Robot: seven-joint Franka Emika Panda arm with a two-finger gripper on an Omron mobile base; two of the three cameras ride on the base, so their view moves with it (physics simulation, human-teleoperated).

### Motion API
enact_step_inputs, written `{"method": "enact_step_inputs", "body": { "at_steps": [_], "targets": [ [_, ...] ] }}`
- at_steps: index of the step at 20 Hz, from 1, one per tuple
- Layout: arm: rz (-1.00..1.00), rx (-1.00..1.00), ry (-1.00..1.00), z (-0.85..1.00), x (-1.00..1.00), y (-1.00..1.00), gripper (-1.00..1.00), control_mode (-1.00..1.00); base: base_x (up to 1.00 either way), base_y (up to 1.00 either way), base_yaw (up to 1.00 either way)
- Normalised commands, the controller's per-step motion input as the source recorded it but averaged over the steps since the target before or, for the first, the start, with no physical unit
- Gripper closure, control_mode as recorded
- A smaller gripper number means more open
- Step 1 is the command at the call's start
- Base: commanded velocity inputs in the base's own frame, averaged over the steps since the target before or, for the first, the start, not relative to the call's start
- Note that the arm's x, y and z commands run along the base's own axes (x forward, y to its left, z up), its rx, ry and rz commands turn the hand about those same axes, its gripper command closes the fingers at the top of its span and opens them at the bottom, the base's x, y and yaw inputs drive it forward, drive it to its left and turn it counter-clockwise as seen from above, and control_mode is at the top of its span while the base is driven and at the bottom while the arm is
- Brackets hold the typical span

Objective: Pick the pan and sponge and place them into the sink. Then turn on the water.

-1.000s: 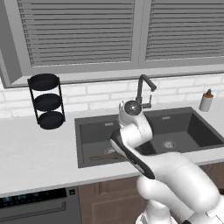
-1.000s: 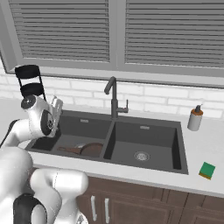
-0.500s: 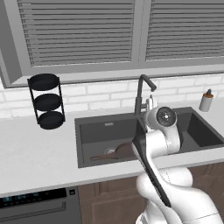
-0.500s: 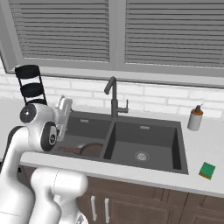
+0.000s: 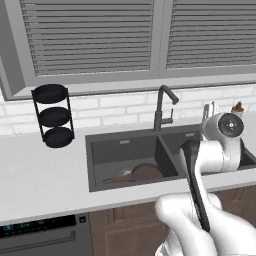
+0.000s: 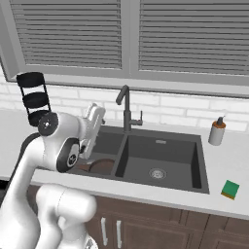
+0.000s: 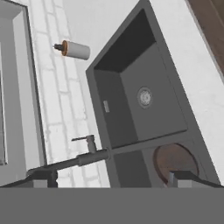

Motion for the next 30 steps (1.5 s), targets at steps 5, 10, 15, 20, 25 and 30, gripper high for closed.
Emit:
{"method": "enact_step_inputs", "body": {
  "at_steps": [5, 10, 15, 20, 25, 30],
  "targets": [
    [-0.24, 0.01, -0.03, 0.0, -0.18, -0.96, -1.0, -1.0, 0.0, 0.0, 0.0],
    [-0.34, 0.05, 0.0, -0.01, -0.06, -0.88, -1.0, -1.0, 0.0, 0.0, 0.0],
    [-0.33, 0.1, 0.0, 0.0, -0.04, -0.9, -1.0, -1.0, 0.0, 0.0, 0.0],
    [-0.22, 0.16, 0.0, 0.0, -0.03, -0.81, -1.0, -1.0, 0.0, 0.0, 0.0],
    [-0.18, 0.23, 0.0, -0.08, 0.0, -0.68, -1.0, -1.0, 0.0, 0.0, 0.0],
    [-0.12, 0.27, -0.01, -0.13, -0.02, -0.54, -1.0, -1.0, 0.0, 0.0, 0.0]
  ]
}}
